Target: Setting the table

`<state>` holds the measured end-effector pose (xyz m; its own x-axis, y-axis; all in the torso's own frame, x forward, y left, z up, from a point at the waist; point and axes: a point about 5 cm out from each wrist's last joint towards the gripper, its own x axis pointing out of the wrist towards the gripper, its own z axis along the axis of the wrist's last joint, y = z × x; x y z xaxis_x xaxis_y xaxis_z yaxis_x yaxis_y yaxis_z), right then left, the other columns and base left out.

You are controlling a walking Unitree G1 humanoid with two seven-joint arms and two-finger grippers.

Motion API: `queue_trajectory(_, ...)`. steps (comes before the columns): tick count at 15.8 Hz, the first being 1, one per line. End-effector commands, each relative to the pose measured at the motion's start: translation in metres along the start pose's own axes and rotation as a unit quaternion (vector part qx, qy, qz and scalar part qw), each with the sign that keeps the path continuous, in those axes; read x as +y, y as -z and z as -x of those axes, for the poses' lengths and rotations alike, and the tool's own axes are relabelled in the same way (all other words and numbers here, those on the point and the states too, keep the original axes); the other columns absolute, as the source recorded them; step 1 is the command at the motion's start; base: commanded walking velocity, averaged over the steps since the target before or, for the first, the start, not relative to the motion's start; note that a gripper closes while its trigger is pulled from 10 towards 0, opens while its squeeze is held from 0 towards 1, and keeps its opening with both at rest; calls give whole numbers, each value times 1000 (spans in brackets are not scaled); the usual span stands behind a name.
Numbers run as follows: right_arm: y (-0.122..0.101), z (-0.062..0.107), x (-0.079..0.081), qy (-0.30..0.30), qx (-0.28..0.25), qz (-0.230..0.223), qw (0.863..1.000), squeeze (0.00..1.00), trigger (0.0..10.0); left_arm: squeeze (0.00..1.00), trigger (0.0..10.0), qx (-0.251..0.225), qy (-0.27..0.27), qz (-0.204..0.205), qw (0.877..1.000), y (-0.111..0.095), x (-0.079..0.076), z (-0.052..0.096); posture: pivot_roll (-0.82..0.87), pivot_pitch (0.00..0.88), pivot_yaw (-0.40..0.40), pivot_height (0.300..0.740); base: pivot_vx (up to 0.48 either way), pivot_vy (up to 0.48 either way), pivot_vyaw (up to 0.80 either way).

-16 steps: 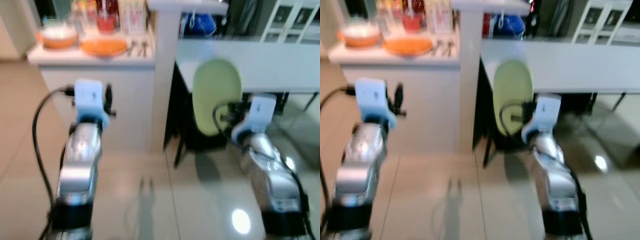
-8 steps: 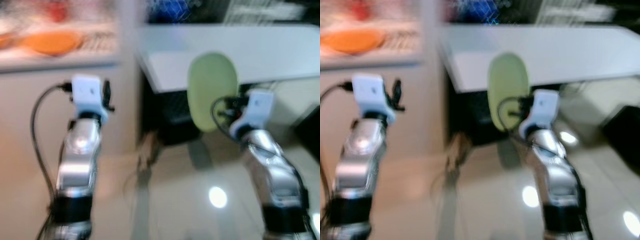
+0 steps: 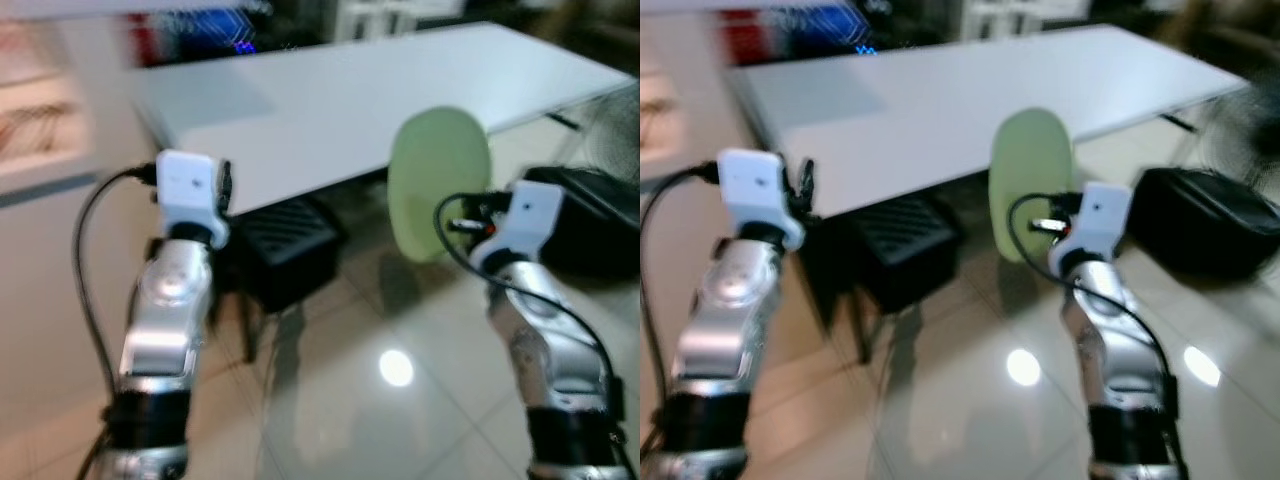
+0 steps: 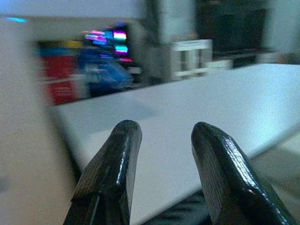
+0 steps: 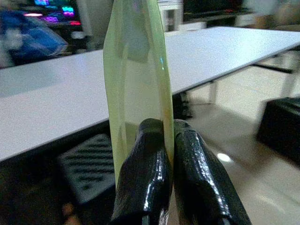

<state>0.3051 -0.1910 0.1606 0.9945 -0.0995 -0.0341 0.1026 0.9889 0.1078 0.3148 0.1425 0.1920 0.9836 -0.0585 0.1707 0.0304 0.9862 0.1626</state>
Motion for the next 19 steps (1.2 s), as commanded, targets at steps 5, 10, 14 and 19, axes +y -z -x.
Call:
queue_trajectory(5, -30, 4, 24, -113, -35, -43, 992, 0, 10000, 0, 10000, -4, -3, -12, 1000, -2, 7, 0, 13, 0, -44, 740, 411, 0, 0)
queue_trajectory(10, -42, -3, 24, -117, -43, -83, 989, 0, 10000, 0, 10000, -22, 21, -26, 999, -12, 8, -1, 18, 0, -46, 740, 422, 0, 640)
queue_trajectory(14, -34, -4, 26, -129, -19, -97, 987, 0, 10000, 0, 10000, -24, 28, -30, 999, -11, 5, 1, 11, 0, -61, 740, 422, 0, 153)
queue_trajectory(19, -26, -4, 29, -132, 11, -102, 986, 0, 10000, 0, 10000, -24, 67, -25, 997, -11, -8, -3, 13, 0, -50, 740, 425, 0, 0)
